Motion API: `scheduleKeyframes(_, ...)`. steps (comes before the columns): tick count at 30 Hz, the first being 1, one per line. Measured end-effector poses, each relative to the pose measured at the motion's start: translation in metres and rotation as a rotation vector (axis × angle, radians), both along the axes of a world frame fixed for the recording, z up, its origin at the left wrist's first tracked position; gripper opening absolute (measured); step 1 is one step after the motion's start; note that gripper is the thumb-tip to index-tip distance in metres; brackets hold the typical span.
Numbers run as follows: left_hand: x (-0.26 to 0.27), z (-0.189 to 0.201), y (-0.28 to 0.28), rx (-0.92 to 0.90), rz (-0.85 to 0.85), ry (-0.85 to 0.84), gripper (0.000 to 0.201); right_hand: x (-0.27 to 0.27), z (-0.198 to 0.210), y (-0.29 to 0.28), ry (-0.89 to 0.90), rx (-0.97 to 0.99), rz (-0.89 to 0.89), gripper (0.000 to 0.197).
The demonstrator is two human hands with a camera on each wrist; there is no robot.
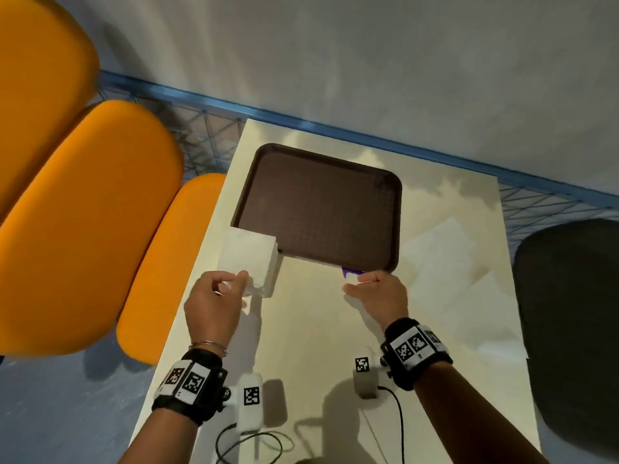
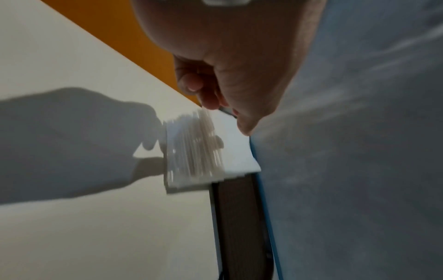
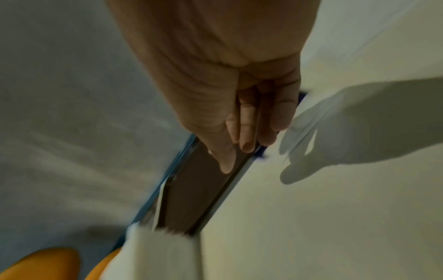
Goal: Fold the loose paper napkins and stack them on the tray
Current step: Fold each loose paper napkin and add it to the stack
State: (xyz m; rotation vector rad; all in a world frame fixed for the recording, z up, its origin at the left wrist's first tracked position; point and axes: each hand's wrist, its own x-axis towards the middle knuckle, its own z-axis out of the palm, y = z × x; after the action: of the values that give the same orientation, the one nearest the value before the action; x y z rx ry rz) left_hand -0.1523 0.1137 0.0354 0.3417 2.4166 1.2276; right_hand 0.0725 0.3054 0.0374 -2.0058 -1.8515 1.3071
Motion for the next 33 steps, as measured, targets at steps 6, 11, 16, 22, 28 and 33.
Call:
scheduleKeyframes(6, 0.081, 0.005, 0.032, -0.004, -0.347, -0.091, 0.016, 0.163, -0.023, 0.026, -0.372, 0.162, -0.121, 0.061)
scheduleKeyframes(11, 0.149, 0.006, 0.059, -0.061, -0.494, -0.130, 0.017, 0.243, -0.028, 0.046, -0.517, 0.124, -0.172, 0.087)
scheduleKeyframes(16, 0.210, 0.006, 0.073, -0.136, -0.573, -0.156, 0.018, 0.277, -0.036, 0.062, -0.580, 0.071, -0.046, 0.096)
scheduleKeyframes(22, 0.264, 0.005, 0.080, -0.181, -0.542, -0.200, 0.015, 0.313, -0.045, 0.090, -0.430, -0.054, -0.118, 0.097)
scheduleKeyframes(28, 0.301, 0.011, 0.084, -0.232, -0.496, -0.316, 0.019, 0.320, -0.023, 0.076, 0.163, -0.409, -0.389, 0.041)
scheduleKeyframes(33, 0.327, 0.024, 0.093, -0.198, -0.521, -0.526, 0.048, 0.312, 0.022, 0.040, 0.344, -0.495, -0.106, 0.031)
